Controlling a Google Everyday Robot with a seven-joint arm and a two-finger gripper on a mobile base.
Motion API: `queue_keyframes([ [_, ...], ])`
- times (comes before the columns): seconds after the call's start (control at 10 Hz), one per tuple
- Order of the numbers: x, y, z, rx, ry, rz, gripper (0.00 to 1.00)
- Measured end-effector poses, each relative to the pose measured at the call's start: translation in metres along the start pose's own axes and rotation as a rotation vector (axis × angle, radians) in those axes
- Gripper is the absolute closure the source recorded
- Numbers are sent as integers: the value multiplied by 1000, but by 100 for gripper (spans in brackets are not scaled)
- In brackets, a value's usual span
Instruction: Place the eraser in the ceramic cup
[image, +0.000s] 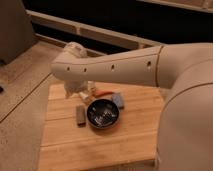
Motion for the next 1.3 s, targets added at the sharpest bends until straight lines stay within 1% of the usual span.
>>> queue_keyframes([
  [0.2,2,16,13,-3,25,-81,35],
  [0.3,2,21,17,-11,36,-97,35],
  [0.4,-3,26,23,-32,47,-108,35],
  [0.5,-10,28,30,-58,52,-107,35],
  [0.7,-23,23,45,-84,55,-99,35],
  [0.8,-25,22,54,-98,68,-97,35],
  [0.9,-25,21,69,-111,95,-95,35],
  [1.0,-24,21,76,-114,111,-96,35],
  [1.3,-24,20,75,-114,110,-95,35],
])
